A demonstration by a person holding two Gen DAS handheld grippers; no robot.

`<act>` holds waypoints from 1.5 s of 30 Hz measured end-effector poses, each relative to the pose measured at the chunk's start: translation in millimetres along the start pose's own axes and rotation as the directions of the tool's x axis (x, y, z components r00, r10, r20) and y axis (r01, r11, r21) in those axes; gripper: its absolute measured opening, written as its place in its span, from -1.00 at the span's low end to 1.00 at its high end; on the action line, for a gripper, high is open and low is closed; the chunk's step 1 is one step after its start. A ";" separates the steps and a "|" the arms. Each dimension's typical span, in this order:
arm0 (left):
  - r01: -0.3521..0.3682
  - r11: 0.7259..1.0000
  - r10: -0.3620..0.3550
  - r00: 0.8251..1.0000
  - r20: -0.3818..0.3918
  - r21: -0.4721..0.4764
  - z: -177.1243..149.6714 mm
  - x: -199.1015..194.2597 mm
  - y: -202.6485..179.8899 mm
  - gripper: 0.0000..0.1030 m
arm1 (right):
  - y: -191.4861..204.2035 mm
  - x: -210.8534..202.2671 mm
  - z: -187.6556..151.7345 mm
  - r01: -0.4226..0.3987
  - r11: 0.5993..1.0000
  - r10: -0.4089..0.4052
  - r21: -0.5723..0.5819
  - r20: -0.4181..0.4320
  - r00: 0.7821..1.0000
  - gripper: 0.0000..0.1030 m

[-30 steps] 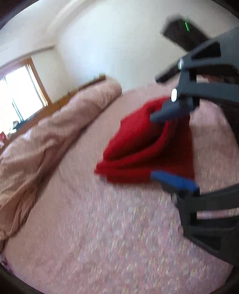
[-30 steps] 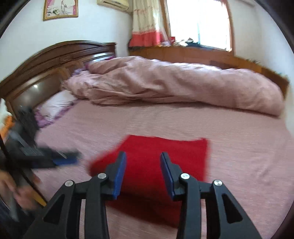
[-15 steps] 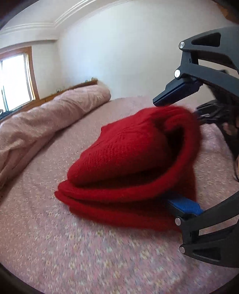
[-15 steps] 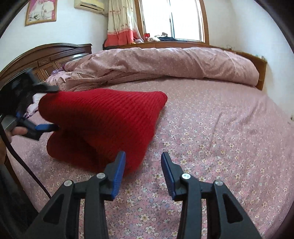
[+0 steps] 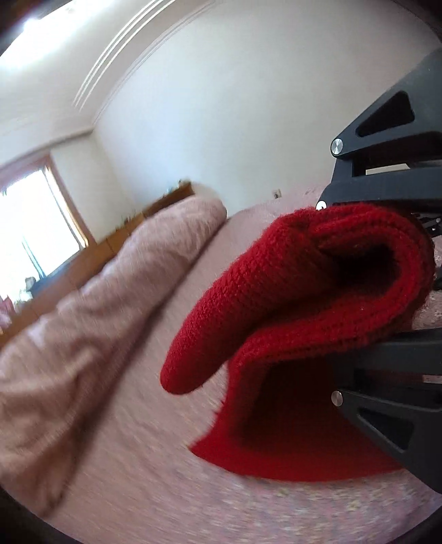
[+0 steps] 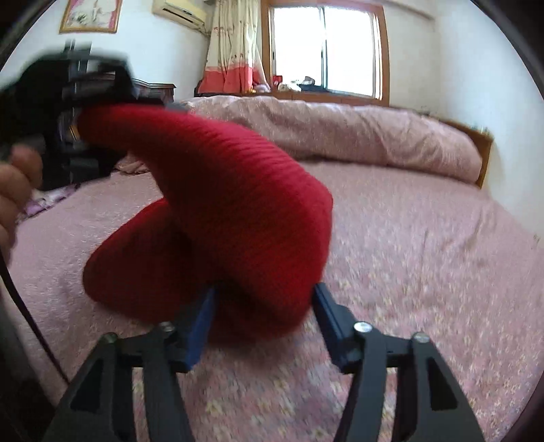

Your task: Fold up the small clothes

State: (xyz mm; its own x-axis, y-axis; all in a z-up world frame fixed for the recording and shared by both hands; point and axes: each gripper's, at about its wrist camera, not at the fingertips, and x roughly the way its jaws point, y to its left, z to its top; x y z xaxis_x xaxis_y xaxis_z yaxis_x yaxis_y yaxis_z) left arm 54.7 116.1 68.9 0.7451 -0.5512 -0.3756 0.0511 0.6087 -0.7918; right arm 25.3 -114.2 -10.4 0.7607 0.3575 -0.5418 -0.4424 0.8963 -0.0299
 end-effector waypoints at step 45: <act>-0.154 0.983 0.129 0.967 -0.222 -0.101 -40.5 -38.4 89.3 0.03 | -45.9 -45.9 0.5 0.119 0.992 -0.115 0.038 -0.089 0.989 0.51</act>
State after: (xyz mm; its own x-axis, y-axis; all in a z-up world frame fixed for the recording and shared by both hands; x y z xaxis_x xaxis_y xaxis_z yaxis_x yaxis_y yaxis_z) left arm 3.7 168.5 -6.9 0.5793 -0.5807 -0.5720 -0.1321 0.6256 -0.7689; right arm 10.9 -171.7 16.2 0.7614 0.2274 -0.6071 -0.3305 0.9418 -0.0618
